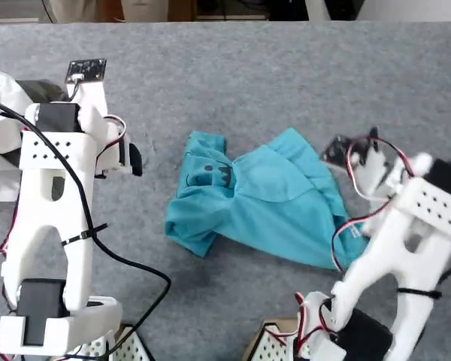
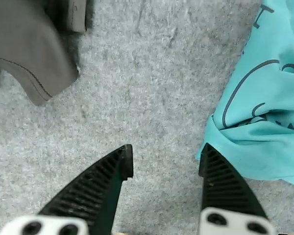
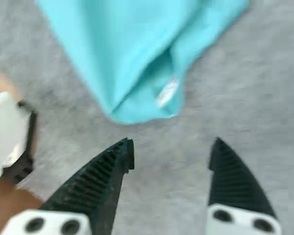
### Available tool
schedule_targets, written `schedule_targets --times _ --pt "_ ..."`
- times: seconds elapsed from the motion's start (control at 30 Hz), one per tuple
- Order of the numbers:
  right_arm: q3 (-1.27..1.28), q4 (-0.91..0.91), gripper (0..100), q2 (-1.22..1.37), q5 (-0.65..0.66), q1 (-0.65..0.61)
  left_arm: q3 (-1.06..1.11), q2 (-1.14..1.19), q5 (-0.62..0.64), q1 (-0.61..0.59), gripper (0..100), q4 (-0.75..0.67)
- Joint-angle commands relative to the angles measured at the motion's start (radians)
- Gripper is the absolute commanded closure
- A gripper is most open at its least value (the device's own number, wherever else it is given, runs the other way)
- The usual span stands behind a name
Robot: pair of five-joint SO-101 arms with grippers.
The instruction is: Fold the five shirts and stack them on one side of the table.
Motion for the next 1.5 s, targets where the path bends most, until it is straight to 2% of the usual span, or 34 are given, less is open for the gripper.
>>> schedule_targets --times 0.0,0.2,0.43,0.93,1.07,1.3,1.4,1.43,1.47 --pt "-0.150 -0.009 80.7 0.068 -0.132 -0.170 -0.003 -0.041 -0.005 -0.011 78 -0.009" --pt "-0.334 -0.092 81.0 0.367 -0.321 -0.363 -0.003 -0.041 -0.005 -0.034 78 -0.006" --pt "-0.671 -0.092 81.0 0.737 -0.440 -0.469 0.008 -0.041 -0.005 -0.081 78 -0.006" --pt "-1.460 0.130 81.0 1.371 -0.583 -0.645 0.029 -0.039 0.003 -0.080 78 -0.008" --pt "-1.527 0.133 81.0 1.466 -0.617 -0.638 0.029 -0.038 0.000 -0.080 78 -0.008" --pt "-1.514 0.133 81.8 1.461 -0.623 -0.605 0.029 -0.031 -0.005 -0.080 78 -0.014" --pt "-1.489 0.133 97.5 1.435 -0.623 -0.602 0.029 -0.031 -0.005 -0.080 78 -0.014" --pt "-1.477 0.133 99.8 1.423 -0.623 -0.602 0.029 -0.031 -0.005 -0.080 78 -0.014" --pt "-1.460 0.133 97.7 1.409 -0.623 -0.601 0.029 -0.031 -0.005 -0.080 78 -0.014"
